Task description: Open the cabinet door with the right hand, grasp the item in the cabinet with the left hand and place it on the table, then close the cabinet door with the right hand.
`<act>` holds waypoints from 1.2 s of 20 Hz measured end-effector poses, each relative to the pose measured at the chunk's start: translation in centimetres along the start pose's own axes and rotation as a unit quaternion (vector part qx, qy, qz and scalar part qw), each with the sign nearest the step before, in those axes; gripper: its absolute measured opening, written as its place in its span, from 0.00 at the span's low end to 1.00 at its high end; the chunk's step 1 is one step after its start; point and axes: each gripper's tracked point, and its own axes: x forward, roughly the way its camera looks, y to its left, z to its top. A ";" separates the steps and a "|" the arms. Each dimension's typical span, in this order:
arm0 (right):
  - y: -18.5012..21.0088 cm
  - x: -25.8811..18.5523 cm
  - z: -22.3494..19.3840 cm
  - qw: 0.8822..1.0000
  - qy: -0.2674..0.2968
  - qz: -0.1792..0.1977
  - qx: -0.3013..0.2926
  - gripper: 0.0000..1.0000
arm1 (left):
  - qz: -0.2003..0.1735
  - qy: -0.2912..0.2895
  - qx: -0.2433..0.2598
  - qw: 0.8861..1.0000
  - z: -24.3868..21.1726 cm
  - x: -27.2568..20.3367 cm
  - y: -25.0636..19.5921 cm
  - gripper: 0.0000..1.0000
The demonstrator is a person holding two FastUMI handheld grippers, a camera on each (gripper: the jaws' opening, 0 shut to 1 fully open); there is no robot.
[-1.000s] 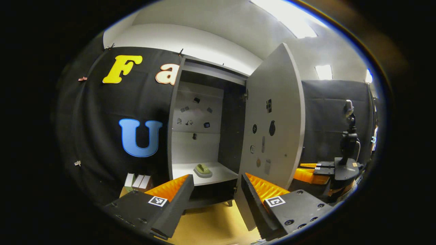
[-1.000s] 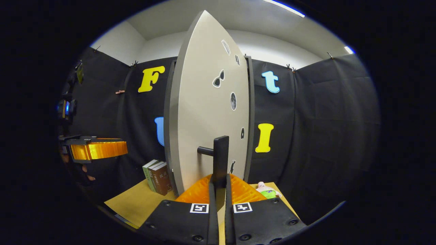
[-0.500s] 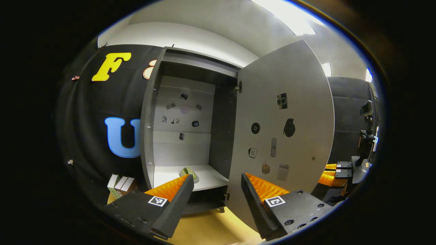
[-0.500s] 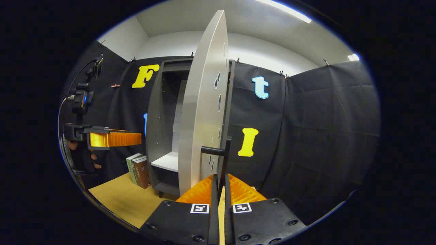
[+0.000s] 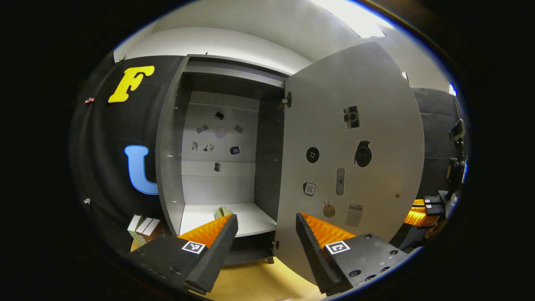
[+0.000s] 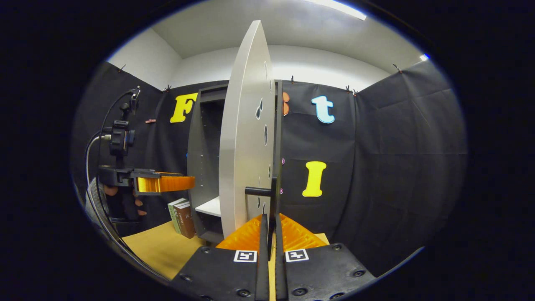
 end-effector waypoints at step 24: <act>-19.4 -6.7 -4.0 0.961 0.024 -0.264 -0.083 0.97 | 0.062 0.168 -0.027 0.983 -7.5 26.6 12.6 0.87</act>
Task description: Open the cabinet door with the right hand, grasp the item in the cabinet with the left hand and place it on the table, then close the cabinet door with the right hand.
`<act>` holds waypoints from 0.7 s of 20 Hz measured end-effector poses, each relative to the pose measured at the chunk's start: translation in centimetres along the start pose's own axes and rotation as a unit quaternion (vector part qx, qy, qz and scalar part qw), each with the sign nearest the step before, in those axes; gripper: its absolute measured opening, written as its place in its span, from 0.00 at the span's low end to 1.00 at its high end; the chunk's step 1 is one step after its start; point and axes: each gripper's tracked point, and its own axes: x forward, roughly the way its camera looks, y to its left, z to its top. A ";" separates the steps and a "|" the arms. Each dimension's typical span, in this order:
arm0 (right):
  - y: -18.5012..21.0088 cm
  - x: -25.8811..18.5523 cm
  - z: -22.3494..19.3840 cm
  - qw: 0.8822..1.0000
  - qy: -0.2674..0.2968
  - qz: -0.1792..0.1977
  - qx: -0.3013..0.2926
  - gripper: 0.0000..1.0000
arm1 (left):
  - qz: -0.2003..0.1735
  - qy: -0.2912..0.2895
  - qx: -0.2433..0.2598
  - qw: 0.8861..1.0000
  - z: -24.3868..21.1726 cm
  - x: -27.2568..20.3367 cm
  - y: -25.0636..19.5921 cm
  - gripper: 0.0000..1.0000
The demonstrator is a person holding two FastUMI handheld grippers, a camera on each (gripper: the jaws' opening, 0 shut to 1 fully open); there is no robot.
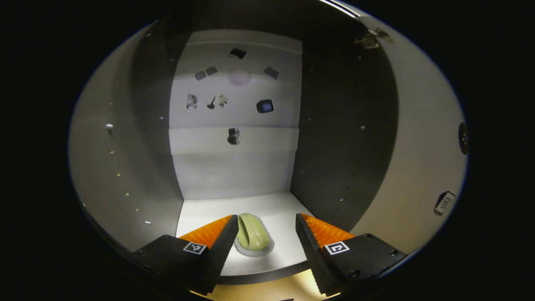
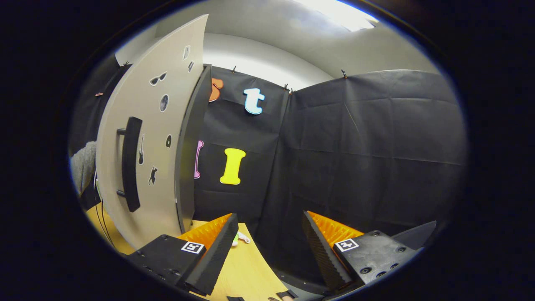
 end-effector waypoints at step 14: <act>-0.8 3.7 -2.8 0.999 0.037 -0.003 -0.018 0.98 | 0.029 0.167 -0.076 0.983 -6.0 7.9 3.7 0.79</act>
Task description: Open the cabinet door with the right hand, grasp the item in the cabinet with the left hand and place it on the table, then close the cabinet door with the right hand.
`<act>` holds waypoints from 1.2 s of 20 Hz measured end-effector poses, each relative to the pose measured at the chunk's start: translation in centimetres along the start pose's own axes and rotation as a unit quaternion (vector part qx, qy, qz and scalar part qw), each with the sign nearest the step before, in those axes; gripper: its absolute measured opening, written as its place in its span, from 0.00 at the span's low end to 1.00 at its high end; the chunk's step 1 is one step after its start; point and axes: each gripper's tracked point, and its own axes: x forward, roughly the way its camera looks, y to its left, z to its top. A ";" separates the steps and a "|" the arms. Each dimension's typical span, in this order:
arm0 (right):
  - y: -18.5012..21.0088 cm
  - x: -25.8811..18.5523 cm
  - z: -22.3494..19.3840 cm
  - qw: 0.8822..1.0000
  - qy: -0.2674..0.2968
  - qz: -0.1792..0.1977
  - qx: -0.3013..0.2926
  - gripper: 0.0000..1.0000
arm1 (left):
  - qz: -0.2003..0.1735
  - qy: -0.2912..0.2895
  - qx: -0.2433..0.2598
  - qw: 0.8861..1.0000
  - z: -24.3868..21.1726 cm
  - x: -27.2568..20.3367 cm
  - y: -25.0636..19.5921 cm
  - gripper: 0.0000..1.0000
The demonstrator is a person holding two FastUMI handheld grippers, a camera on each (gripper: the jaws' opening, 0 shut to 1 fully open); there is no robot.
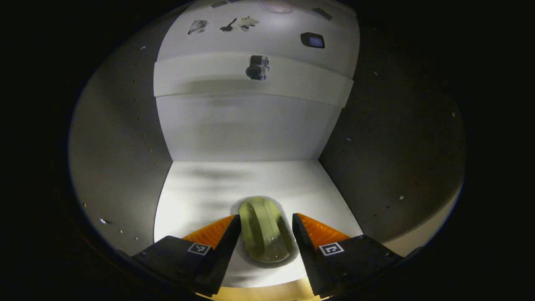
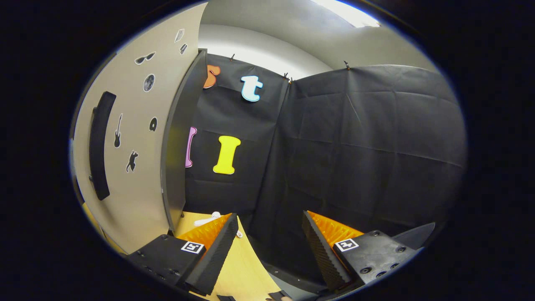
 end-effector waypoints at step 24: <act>2.0 0.9 -0.4 0.998 0.000 0.055 0.006 0.97 | 0.051 -0.021 0.030 0.998 0.5 -5.4 0.2 0.18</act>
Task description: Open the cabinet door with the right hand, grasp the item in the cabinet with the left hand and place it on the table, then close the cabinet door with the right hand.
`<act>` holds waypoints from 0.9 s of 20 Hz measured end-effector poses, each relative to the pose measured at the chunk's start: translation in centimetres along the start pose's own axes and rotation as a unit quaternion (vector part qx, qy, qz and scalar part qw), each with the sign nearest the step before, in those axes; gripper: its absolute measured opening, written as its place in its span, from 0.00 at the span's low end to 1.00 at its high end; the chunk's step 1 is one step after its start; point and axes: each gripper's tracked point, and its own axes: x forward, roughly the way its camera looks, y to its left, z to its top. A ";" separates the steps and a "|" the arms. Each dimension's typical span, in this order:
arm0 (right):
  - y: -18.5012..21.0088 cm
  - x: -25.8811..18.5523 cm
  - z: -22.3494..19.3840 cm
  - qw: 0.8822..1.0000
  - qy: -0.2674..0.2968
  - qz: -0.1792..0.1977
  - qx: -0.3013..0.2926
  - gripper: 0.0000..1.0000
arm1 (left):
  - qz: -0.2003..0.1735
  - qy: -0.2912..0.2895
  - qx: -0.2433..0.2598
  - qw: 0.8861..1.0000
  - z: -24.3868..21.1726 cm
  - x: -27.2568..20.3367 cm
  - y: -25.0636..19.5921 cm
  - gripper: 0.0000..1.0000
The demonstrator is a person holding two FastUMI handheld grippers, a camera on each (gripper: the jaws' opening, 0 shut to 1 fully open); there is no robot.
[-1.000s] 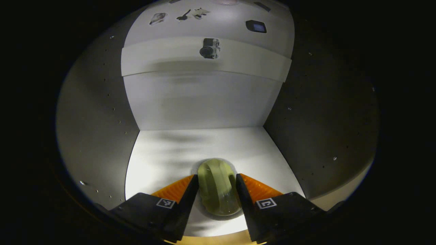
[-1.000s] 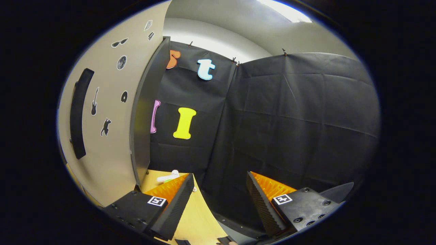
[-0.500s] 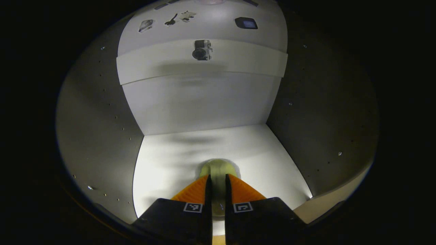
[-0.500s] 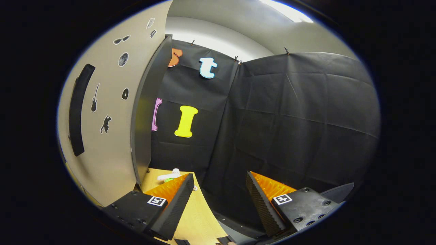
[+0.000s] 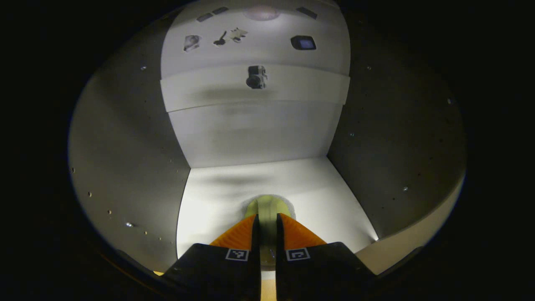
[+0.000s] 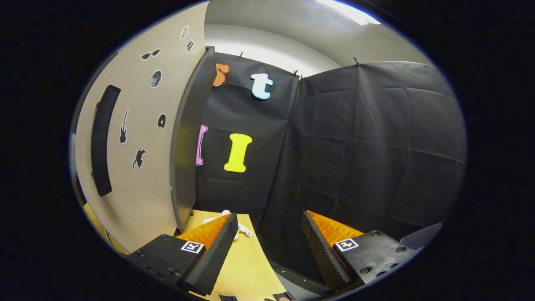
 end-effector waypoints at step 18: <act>7.7 -10.4 2.0 0.997 -0.039 0.062 -0.022 0.98 | -0.064 -0.020 -0.013 0.998 -15.4 -20.9 -0.5 0.19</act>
